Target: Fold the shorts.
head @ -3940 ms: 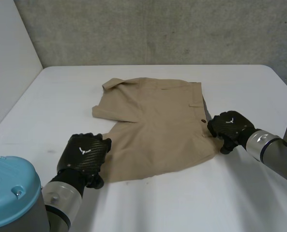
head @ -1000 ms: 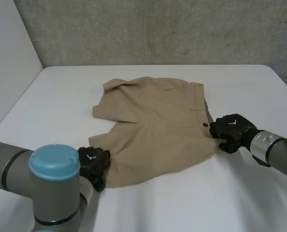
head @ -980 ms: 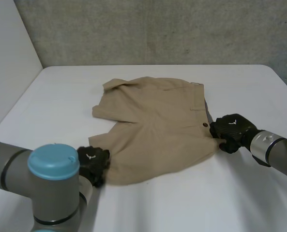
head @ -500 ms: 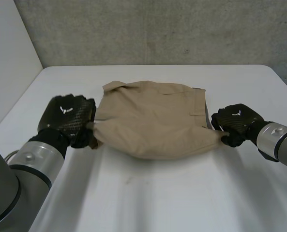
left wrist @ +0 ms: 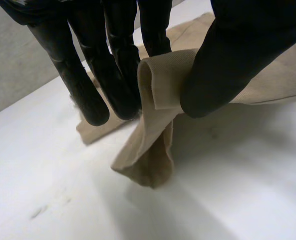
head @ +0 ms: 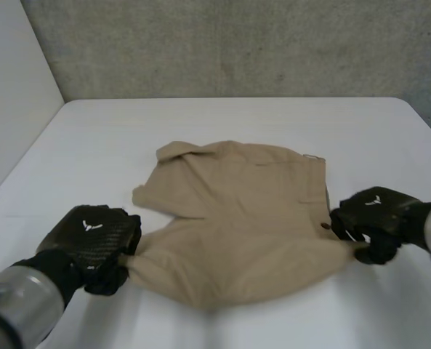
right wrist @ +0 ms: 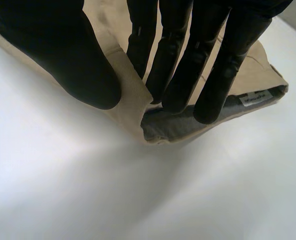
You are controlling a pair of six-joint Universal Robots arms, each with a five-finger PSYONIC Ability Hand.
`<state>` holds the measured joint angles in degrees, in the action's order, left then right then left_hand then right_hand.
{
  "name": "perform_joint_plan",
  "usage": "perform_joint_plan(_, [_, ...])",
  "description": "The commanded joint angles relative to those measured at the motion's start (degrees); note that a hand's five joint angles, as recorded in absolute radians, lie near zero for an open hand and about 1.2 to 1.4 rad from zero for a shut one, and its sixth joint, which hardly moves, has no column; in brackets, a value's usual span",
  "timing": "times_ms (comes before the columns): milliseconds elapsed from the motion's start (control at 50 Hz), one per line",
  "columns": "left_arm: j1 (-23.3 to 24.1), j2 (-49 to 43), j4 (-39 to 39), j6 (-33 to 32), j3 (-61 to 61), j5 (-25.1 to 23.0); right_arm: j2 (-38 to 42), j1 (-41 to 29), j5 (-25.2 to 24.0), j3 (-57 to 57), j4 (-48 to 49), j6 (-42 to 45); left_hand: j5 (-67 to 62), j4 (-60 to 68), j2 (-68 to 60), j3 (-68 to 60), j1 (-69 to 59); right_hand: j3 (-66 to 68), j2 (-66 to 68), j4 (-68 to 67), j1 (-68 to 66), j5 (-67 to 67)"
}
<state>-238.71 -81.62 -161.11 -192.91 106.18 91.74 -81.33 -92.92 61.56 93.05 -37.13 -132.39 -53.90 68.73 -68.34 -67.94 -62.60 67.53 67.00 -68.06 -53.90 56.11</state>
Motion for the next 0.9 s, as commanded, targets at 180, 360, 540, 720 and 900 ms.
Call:
perform_joint_plan(180, [-8.6,-5.3,2.2,-0.4,-1.4,-9.9,-3.1,6.1,-1.2,2.7,-3.4,7.3,-16.1,11.3,-11.7,-12.1,-17.4,12.5,13.0,-11.9,-26.1,13.9])
perform_joint_plan(360, [-8.7,-25.3,-4.1,-0.4,-17.7,-9.3,10.8,1.8,2.5,-6.6,8.2,-1.6,-16.1,11.3,-11.7,-12.1,-17.4,12.5,13.0,-11.9,-26.1,13.9])
perform_joint_plan(540, [-8.1,-48.5,-4.0,-0.5,-47.5,-9.0,21.5,-6.5,13.5,-19.3,20.8,-8.8,-16.1,11.3,-11.7,-12.1,-17.4,12.5,13.0,-11.9,-26.1,13.9])
perform_joint_plan(720, [-7.2,-61.8,-5.7,-5.9,-65.4,-3.9,29.6,-9.3,18.2,-25.9,32.6,-10.6,-16.1,11.3,-11.7,-12.1,-17.4,12.5,13.0,-11.9,-26.1,13.9])
perform_joint_plan(900, [-6.9,-70.2,-14.5,-11.6,-72.2,-3.1,36.0,-10.3,22.0,-28.6,46.3,-9.7,-16.1,11.3,-11.7,-12.1,-17.4,12.5,13.0,-11.9,-26.1,13.9])
